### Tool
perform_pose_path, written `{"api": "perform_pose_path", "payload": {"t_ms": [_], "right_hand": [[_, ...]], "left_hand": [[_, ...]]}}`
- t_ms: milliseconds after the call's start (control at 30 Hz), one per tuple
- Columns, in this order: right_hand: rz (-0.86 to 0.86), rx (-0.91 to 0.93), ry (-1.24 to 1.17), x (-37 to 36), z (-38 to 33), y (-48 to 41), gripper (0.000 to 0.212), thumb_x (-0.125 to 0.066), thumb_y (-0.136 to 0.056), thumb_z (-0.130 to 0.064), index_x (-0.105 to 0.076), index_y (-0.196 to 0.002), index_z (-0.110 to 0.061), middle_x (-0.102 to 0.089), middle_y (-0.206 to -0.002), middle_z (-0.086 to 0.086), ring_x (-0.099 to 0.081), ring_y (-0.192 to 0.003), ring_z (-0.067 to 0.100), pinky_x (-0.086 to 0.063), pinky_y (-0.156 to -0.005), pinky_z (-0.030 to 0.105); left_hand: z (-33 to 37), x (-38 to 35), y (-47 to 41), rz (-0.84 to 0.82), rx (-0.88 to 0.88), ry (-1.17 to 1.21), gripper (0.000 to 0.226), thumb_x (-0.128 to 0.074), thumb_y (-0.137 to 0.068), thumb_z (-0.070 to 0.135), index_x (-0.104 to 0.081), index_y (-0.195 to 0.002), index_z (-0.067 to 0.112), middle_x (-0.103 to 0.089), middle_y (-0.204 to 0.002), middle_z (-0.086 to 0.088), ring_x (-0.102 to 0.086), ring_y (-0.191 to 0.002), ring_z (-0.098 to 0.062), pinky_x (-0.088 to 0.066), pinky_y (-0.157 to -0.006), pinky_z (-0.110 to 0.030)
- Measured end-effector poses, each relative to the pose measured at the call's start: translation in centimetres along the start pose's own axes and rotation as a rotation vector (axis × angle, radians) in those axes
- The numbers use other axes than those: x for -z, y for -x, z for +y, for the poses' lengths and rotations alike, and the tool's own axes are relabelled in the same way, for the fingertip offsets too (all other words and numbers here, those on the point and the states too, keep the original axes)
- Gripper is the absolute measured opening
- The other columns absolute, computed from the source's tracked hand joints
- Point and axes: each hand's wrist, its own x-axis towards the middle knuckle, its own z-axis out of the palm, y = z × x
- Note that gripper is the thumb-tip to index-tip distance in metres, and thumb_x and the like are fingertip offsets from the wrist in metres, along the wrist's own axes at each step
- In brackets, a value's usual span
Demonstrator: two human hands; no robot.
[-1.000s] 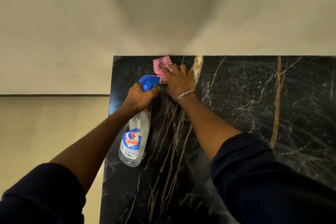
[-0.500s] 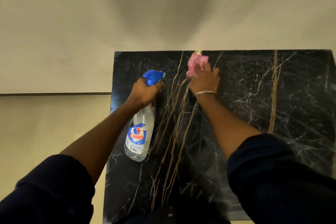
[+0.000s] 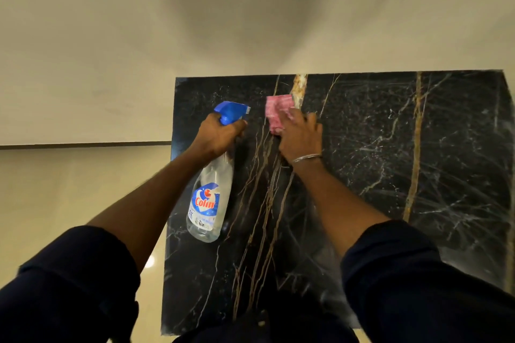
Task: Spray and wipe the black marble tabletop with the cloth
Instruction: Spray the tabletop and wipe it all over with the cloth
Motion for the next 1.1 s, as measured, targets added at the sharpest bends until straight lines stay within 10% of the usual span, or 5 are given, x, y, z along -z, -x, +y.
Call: {"api": "perform_pose_path", "payload": {"t_ms": [333, 600, 800, 1100], "right_hand": [[0.065, -0.463, -0.075, 1.2, 7.6, -0.2, 0.056, -0.061, -0.086, -0.024, -0.046, -0.140, -0.028, -0.039, -0.143, 0.009, -0.038, -0.123, 0.040, -0.039, -0.094, 0.049], [-0.042, 0.030, -0.102, 0.3, -7.4, 1.0, 0.051, -0.060, -0.088, -0.031, -0.049, -0.136, -0.020, -0.045, -0.138, 0.009, -0.041, -0.122, 0.033, -0.039, -0.097, 0.047], [-0.032, 0.138, -0.054, -0.1, -5.3, 2.4, 0.064, -0.066, -0.082, -0.026, -0.043, -0.142, -0.028, -0.047, -0.135, 0.005, -0.044, -0.116, 0.033, -0.040, -0.091, 0.045], [0.029, -0.350, -0.040, 1.6, 10.1, 2.3, 0.059, -0.062, -0.085, -0.020, -0.047, -0.141, -0.028, -0.042, -0.136, 0.012, -0.040, -0.117, 0.040, -0.042, -0.091, 0.048]], "left_hand": [[0.7, -1.9, 0.6, -0.058, -0.024, 0.021, 0.025, -0.060, -0.091, 0.028, -0.057, -0.109, 0.010, -0.065, -0.088, -0.007, -0.060, -0.071, -0.013, -0.048, -0.066, -0.028], [0.3, -1.8, 1.9, 0.029, -0.038, -0.006, 0.012, -0.062, -0.090, 0.031, -0.057, -0.094, 0.021, -0.066, -0.082, -0.005, -0.061, -0.069, -0.015, -0.052, -0.066, -0.032], [0.9, -1.9, 2.3, 0.025, -0.049, -0.063, 0.010, -0.060, -0.091, 0.030, -0.051, -0.091, 0.027, -0.061, -0.078, 0.000, -0.059, -0.068, -0.012, -0.051, -0.066, -0.026], [1.6, -3.3, 2.8, -0.035, -0.049, -0.005, 0.017, -0.060, -0.092, 0.027, -0.056, -0.103, 0.015, -0.064, -0.088, -0.007, -0.059, -0.070, -0.011, -0.048, -0.066, -0.026]]}}
